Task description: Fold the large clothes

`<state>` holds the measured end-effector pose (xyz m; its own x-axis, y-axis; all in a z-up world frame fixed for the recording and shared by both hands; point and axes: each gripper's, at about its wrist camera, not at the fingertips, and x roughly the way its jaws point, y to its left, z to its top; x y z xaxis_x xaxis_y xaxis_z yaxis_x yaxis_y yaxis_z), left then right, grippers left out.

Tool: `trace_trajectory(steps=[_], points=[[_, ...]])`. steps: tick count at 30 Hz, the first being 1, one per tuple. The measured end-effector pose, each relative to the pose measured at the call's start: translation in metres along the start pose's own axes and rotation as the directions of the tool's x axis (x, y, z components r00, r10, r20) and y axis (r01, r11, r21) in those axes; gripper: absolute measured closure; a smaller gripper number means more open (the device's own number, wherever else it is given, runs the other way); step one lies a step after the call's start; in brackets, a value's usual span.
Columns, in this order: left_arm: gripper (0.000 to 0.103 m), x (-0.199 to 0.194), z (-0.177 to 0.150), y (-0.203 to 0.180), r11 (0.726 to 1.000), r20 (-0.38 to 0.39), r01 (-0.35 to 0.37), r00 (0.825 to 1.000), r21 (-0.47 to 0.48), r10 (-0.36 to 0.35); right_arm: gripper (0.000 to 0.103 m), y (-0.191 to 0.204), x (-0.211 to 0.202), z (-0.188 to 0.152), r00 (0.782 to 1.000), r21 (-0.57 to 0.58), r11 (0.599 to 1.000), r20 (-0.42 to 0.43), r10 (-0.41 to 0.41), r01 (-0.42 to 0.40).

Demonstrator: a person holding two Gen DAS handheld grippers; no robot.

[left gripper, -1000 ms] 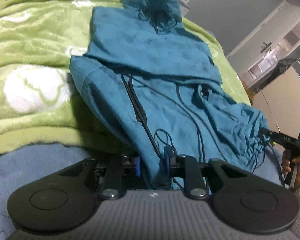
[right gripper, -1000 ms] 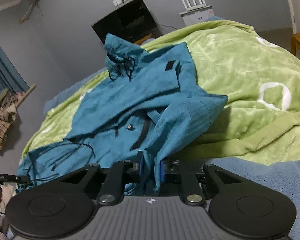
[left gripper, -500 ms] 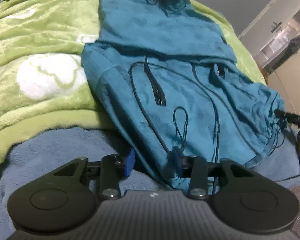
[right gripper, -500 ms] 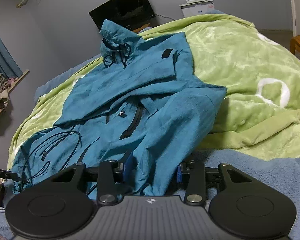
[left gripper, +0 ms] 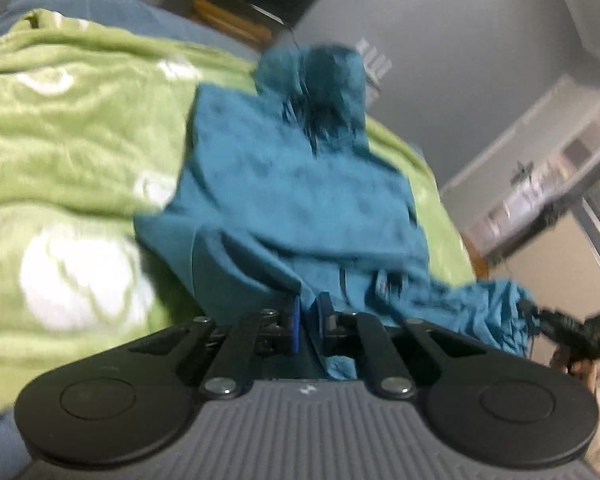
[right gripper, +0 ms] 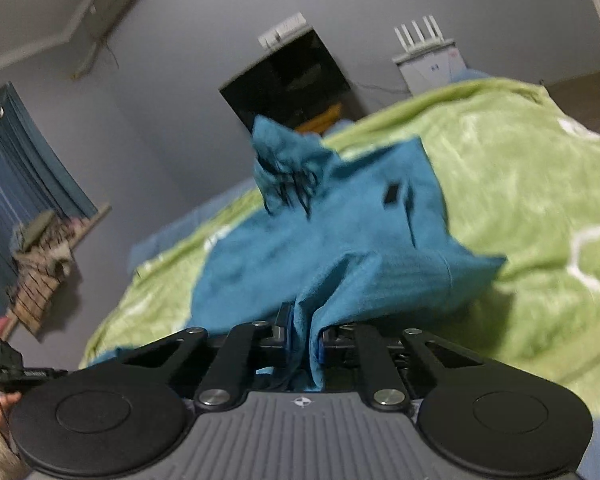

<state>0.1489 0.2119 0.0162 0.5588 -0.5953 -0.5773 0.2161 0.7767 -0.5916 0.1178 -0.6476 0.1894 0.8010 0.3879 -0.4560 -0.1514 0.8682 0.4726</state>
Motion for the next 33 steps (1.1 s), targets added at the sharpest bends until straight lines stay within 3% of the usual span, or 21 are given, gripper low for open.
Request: trace_trajectory(steps=[6,8,12,15,18,21,27,33], points=[[0.103,0.01,0.06,0.007,0.996,0.133,-0.012,0.991,-0.084,0.023,0.093,-0.007,0.033,0.056,0.998,0.064,0.998,0.057,-0.005,0.002],[0.103,0.023,0.077,0.011,0.995,0.125,-0.001,0.992,-0.099,0.013,0.093,-0.01,0.051,0.072,0.999,0.087,0.996,0.051,-0.003,-0.001],[0.103,0.046,0.085,-0.004,0.998,0.084,-0.047,0.996,0.05,0.043,0.093,-0.001,0.089,0.09,0.999,0.025,0.999,0.033,-0.039,0.038],[0.103,0.052,0.076,-0.014,0.989,0.011,-0.008,1.0,0.148,0.006,0.093,0.0,0.108,0.096,0.999,0.029,0.999,0.024,-0.032,0.032],[0.1,0.042,0.067,-0.02,0.986,0.021,0.011,1.0,0.168,-0.015,0.094,-0.002,0.131,0.106,0.999,0.041,0.998,0.015,-0.05,0.049],[0.1,0.013,0.065,-0.027,0.987,0.059,0.098,0.993,0.125,-0.106,0.094,-0.003,0.159,0.117,0.995,0.053,0.994,0.005,-0.098,0.098],[0.1,-0.088,0.06,-0.076,0.952,0.136,0.139,0.974,0.272,-0.181,0.094,-0.008,0.205,0.135,0.981,0.08,0.978,-0.01,-0.194,0.194],[0.1,-0.176,0.056,-0.102,0.945,0.225,0.052,0.966,0.323,-0.13,0.094,-0.041,0.242,0.15,0.948,0.21,0.926,-0.005,-0.319,0.313]])
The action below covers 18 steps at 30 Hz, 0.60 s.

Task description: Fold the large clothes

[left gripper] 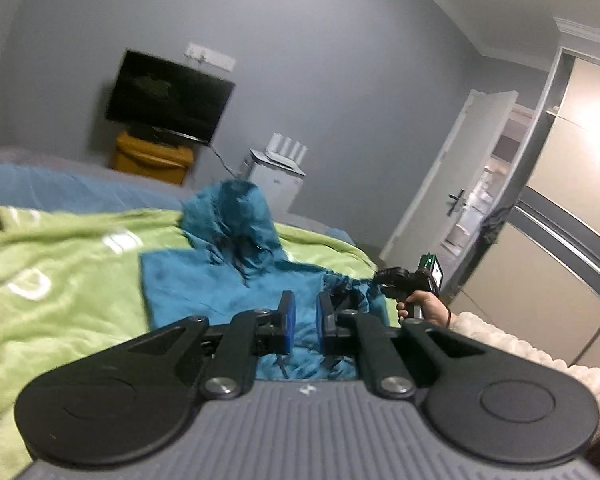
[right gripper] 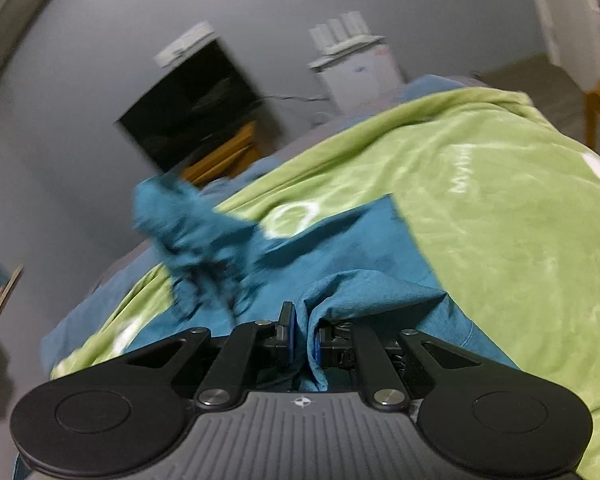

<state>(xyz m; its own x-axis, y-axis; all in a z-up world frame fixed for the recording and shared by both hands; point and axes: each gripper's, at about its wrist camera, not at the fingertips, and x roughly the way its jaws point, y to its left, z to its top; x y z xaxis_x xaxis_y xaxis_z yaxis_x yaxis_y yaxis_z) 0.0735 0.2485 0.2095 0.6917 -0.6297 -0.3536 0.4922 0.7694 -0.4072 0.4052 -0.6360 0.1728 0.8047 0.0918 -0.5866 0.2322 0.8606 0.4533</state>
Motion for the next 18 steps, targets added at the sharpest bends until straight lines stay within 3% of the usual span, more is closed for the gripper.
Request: trace_trajectory(steps=[3,6,7,9,10,12,15,18], points=[[0.09,-0.007,-0.001,0.002,0.996,-0.014,-0.085,0.996,0.021,0.085,0.094,-0.019,0.02,0.001,0.994,0.098,0.989,0.019,-0.112,0.11],[0.087,0.019,-0.01,0.02,0.994,-0.075,-0.11,0.991,-0.004,0.11,0.093,-0.029,0.034,-0.005,0.986,0.125,0.978,0.01,-0.167,0.165],[0.087,0.033,-0.013,0.026,0.993,-0.096,-0.116,0.989,0.001,0.115,0.088,-0.03,0.036,-0.008,0.985,0.108,0.979,0.007,-0.173,0.171],[0.087,0.064,-0.021,0.038,0.993,-0.131,-0.12,0.984,0.002,0.119,0.077,-0.026,0.034,-0.014,0.988,0.042,0.987,0.013,-0.156,0.155],[0.087,0.078,-0.025,0.042,0.994,-0.146,-0.108,0.984,-0.015,0.105,0.065,-0.022,0.028,-0.019,0.988,0.001,0.989,0.027,-0.15,0.15],[0.087,0.102,-0.032,0.046,0.997,-0.164,-0.059,0.985,-0.051,0.05,0.055,-0.014,0.009,-0.034,0.991,-0.106,0.987,0.067,-0.118,0.125],[0.087,0.121,-0.04,0.039,0.999,-0.172,0.007,0.985,-0.053,-0.016,0.056,-0.009,-0.027,-0.049,0.997,-0.226,0.973,0.078,-0.022,0.039],[0.087,0.11,-0.044,0.027,0.998,-0.161,0.038,0.986,-0.048,-0.046,0.056,-0.014,-0.07,-0.048,0.993,-0.2,0.976,0.063,0.101,-0.087]])
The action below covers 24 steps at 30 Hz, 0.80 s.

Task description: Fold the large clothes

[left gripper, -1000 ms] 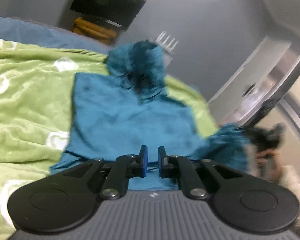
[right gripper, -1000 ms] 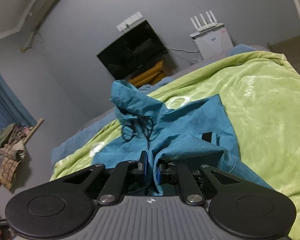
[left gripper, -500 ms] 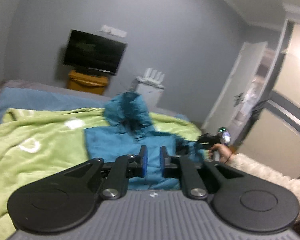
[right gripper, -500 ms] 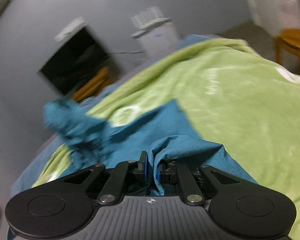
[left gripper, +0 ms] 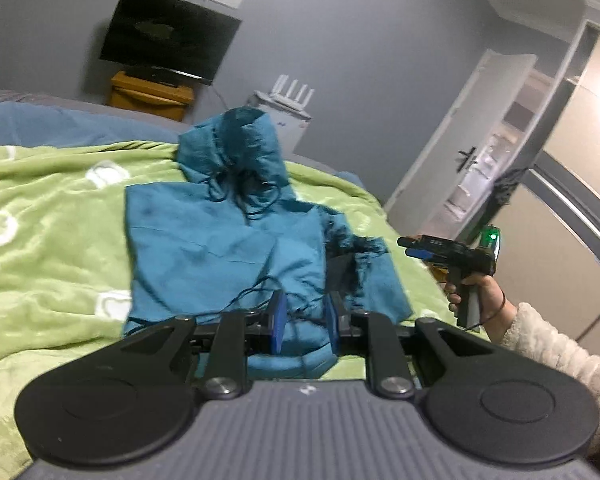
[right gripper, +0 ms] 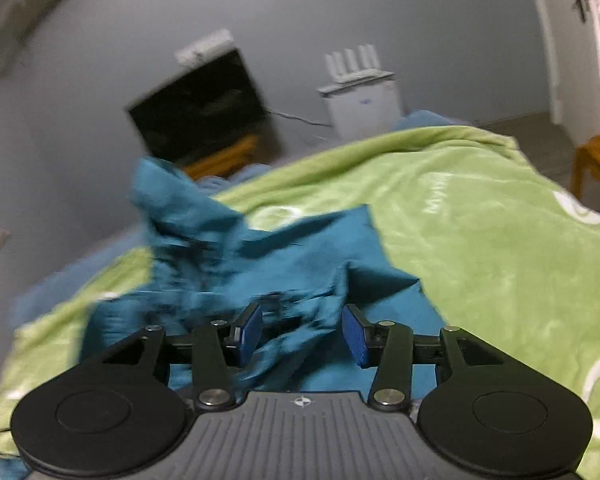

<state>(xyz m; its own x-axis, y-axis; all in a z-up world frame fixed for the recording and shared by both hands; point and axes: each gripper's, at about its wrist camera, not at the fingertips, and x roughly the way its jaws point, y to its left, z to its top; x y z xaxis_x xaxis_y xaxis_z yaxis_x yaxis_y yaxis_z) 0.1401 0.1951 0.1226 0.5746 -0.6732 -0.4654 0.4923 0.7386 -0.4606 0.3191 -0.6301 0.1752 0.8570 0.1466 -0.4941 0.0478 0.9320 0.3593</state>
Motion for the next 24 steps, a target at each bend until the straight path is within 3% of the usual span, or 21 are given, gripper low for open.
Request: trace_trajectory(steps=[5,8,14,17,19,24], points=[[0.087,-0.064,0.003,-0.034,0.997,0.093,0.028,0.995,0.066,-0.034,0.055,0.008,-0.101,0.026,0.987,-0.038,0.991,0.098,0.131,-0.128],[0.087,-0.102,0.007,-0.058,0.993,0.151,0.041,0.987,0.106,-0.057,0.055,0.007,-0.162,0.042,0.977,-0.042,0.986,0.129,0.168,-0.164],[0.087,-0.188,0.002,-0.1,0.982,0.275,0.105,0.95,0.158,-0.146,0.054,-0.012,-0.281,0.065,0.961,-0.034,0.987,0.227,0.159,-0.156],[0.071,-0.225,-0.004,-0.125,0.975,0.329,0.057,0.936,0.216,-0.128,0.052,-0.02,-0.331,0.069,0.949,-0.073,0.991,0.287,0.127,-0.111],[0.062,-0.233,-0.01,-0.139,0.969,0.328,0.024,0.939,0.247,-0.107,0.051,-0.022,-0.351,0.068,0.945,-0.08,0.991,0.299,0.129,-0.11],[0.058,-0.186,-0.022,-0.151,0.966,0.199,-0.03,0.98,0.256,-0.022,0.047,-0.017,-0.348,0.053,0.958,-0.096,0.983,0.231,0.172,-0.154]])
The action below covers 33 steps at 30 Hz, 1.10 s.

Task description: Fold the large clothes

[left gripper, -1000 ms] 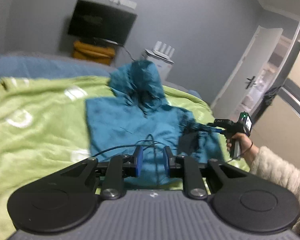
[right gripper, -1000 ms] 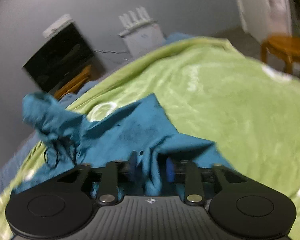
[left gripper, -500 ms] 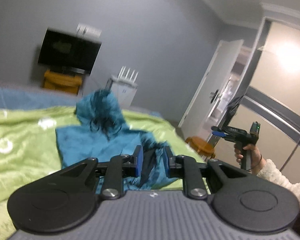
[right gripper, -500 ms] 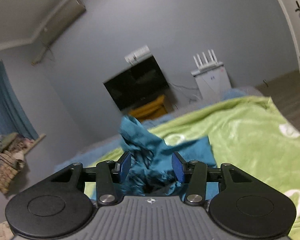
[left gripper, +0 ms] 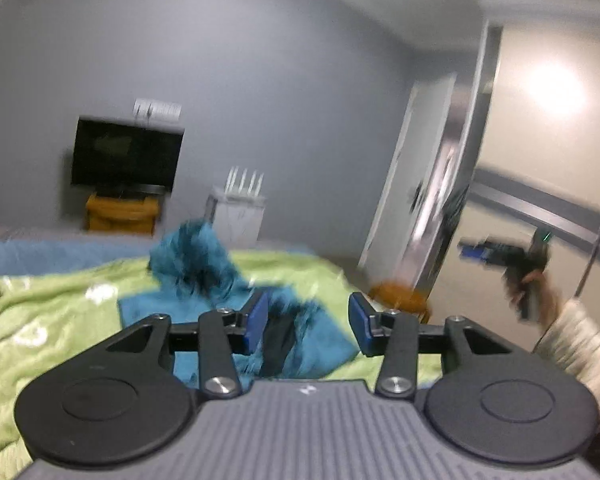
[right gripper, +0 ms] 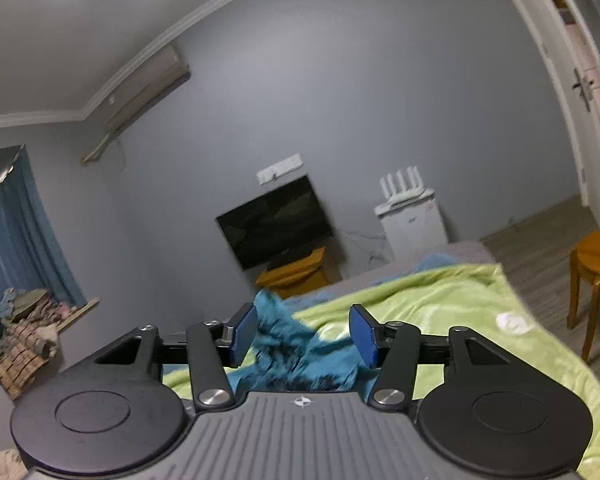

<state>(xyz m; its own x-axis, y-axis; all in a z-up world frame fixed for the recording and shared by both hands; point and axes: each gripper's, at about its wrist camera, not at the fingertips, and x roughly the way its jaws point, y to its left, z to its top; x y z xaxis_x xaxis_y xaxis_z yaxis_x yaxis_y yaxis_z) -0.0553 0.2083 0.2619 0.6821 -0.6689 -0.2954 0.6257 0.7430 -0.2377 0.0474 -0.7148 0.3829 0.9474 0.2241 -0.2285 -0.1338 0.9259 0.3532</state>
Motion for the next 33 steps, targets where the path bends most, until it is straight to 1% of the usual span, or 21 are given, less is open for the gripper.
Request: trace_trajectory(steps=[1,3,5,7,10,11,12,14,15,16,19,21,24,25,26,27,28,29,31,32,33], points=[[0.05,0.018,-0.007,-0.002,1.0,-0.029,-0.019,0.999,0.017,0.02,0.046,0.003,0.007,-0.007,1.0,-0.003,1.0,-0.025,0.01,-0.01],[0.037,0.058,-0.025,-0.007,0.996,-0.08,-0.051,0.995,0.067,0.056,0.046,0.01,0.024,-0.022,0.996,-0.006,0.999,-0.083,0.034,-0.034],[0.036,0.102,-0.045,-0.008,0.992,-0.133,-0.027,0.99,0.123,0.044,0.046,0.018,0.043,-0.037,0.989,-0.017,0.998,-0.136,0.054,-0.057],[0.032,0.148,-0.065,-0.006,0.985,-0.185,0.001,0.982,0.17,0.031,0.046,0.028,0.064,-0.054,0.979,-0.052,0.996,-0.192,0.063,-0.074],[0.031,0.211,-0.09,0.011,0.974,-0.227,-0.017,0.971,0.226,0.07,0.046,0.038,0.093,-0.081,0.957,-0.073,0.992,-0.279,0.078,-0.102],[0.031,0.231,-0.096,0.016,0.971,-0.252,-0.022,0.964,0.24,0.084,0.046,0.039,0.101,-0.088,0.949,-0.064,0.991,-0.302,0.091,-0.115],[0.03,0.247,-0.103,0.022,0.968,-0.282,-0.007,0.956,0.251,0.08,0.046,0.037,0.108,-0.095,0.941,-0.059,0.99,-0.324,0.099,-0.124],[0.03,0.281,-0.117,0.032,0.957,-0.366,0.044,0.928,0.287,0.067,0.046,0.038,0.118,-0.108,0.93,-0.068,0.99,-0.355,0.094,-0.126],[0.03,0.296,-0.124,0.039,0.946,-0.395,0.061,0.916,0.319,0.075,0.046,0.037,0.123,-0.114,0.925,-0.069,0.99,-0.369,0.089,-0.122],[0.03,0.313,-0.131,0.043,0.929,-0.41,0.057,0.906,0.367,0.106,0.046,0.034,0.13,-0.119,0.92,-0.062,0.991,-0.383,0.086,-0.119],[0.029,0.347,-0.15,0.049,0.874,-0.424,0.059,0.889,0.482,0.173,0.044,0.023,0.157,-0.132,0.898,-0.029,0.993,-0.432,0.087,-0.11],[0.029,0.363,-0.157,0.055,0.85,-0.432,0.066,0.88,0.523,0.197,0.044,0.015,0.173,-0.14,0.887,-0.042,0.995,-0.457,0.067,-0.096],[0.03,0.387,-0.167,0.068,0.816,-0.444,0.06,0.861,0.575,0.249,0.044,0.004,0.199,-0.151,0.879,-0.053,0.997,-0.476,0.032,-0.065],[0.043,0.391,-0.168,0.071,0.806,-0.454,0.065,0.851,0.588,0.263,0.044,0.001,0.206,-0.154,0.876,-0.043,0.997,-0.481,0.028,-0.056],[0.057,0.396,-0.17,0.076,0.788,-0.455,0.068,0.845,0.612,0.281,0.044,-0.002,0.211,-0.155,0.874,-0.035,0.998,-0.485,0.028,-0.051],[0.085,0.396,-0.17,0.079,0.769,-0.438,0.057,0.848,0.637,0.3,0.044,-0.004,0.218,-0.157,0.872,-0.031,0.998,-0.489,0.026,-0.048],[0.093,0.394,-0.166,0.085,0.763,-0.414,0.039,0.858,0.645,0.305,0.044,-0.005,0.224,-0.159,0.871,-0.036,0.998,-0.491,0.023,-0.047],[0.094,0.391,-0.16,0.091,0.778,-0.388,0.017,0.873,0.629,0.295,0.044,-0.005,0.23,-0.161,0.874,-0.053,0.997,-0.486,0.015,-0.047],[0.096,0.385,-0.139,0.111,0.843,-0.353,-0.021,0.902,0.537,0.247,0.043,-0.003,0.24,-0.164,0.885,-0.1,0.994,-0.465,-0.007,-0.044],[0.096,0.382,-0.128,0.122,0.872,-0.33,-0.043,0.916,0.487,0.229,0.043,-0.001,0.246,-0.165,0.895,-0.137,0.99,-0.445,-0.03,-0.034],[0.096,0.381,-0.116,0.134,0.9,-0.314,-0.062,0.925,0.432,0.215,0.043,0.001,0.253,-0.165,0.908,-0.179,0.984,-0.416,-0.061,-0.016]])
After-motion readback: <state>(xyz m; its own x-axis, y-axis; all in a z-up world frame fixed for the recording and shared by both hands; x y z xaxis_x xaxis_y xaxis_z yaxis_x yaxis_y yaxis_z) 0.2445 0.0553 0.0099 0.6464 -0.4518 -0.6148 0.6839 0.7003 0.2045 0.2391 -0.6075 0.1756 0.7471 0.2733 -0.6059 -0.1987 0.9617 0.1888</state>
